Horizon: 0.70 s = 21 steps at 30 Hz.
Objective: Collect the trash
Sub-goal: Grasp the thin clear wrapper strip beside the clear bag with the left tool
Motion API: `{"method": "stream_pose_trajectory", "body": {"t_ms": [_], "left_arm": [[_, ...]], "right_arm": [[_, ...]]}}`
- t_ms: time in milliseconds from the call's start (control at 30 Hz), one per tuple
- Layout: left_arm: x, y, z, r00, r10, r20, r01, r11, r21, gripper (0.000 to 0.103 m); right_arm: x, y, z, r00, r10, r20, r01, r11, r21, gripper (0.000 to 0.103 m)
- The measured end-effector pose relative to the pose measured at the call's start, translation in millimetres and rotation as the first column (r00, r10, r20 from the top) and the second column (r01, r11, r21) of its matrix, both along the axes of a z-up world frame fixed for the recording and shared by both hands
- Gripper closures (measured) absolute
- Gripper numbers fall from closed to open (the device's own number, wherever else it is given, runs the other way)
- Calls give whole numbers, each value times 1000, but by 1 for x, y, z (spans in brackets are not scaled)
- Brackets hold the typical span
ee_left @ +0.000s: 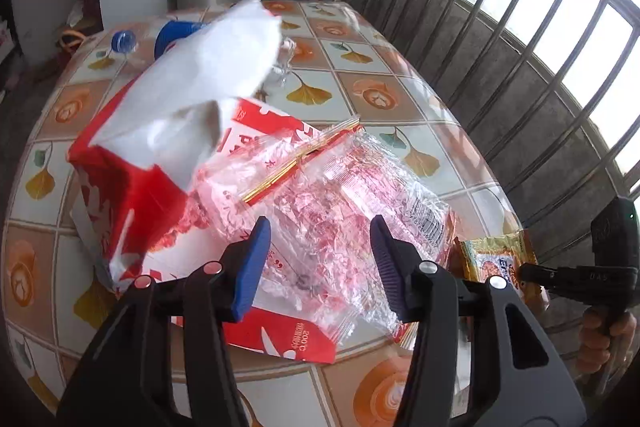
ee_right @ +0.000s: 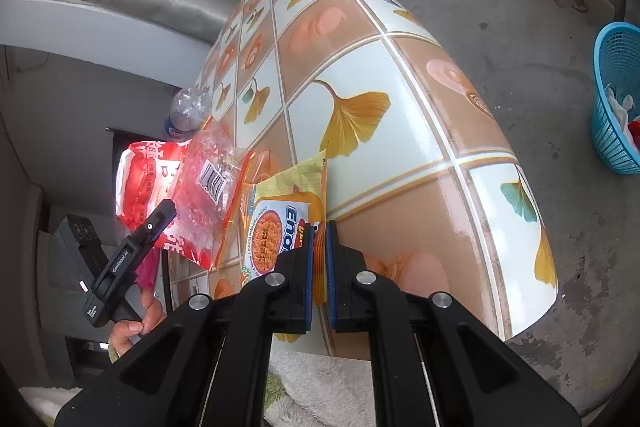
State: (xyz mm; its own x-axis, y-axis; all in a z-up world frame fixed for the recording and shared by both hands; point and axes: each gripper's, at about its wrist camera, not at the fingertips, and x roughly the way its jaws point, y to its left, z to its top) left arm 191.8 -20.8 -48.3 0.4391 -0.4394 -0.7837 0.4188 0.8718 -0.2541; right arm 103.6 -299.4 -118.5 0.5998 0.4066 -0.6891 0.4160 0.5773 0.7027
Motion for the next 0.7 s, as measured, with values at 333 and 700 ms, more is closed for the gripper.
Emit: {"method": "stream_pose_trajectory", "body": {"t_ms": [333, 700], "left_arm": [[1, -8, -32, 978, 30, -208, -41, 998, -49, 54], [7, 0, -40, 963, 59, -262, -126, 961, -246, 72]], "right_arm": [[-1, -1, -1, 1000, 0, -1, 0, 1000, 4, 97], [2, 2, -1, 1000, 3, -5, -3, 1000, 4, 97]]}}
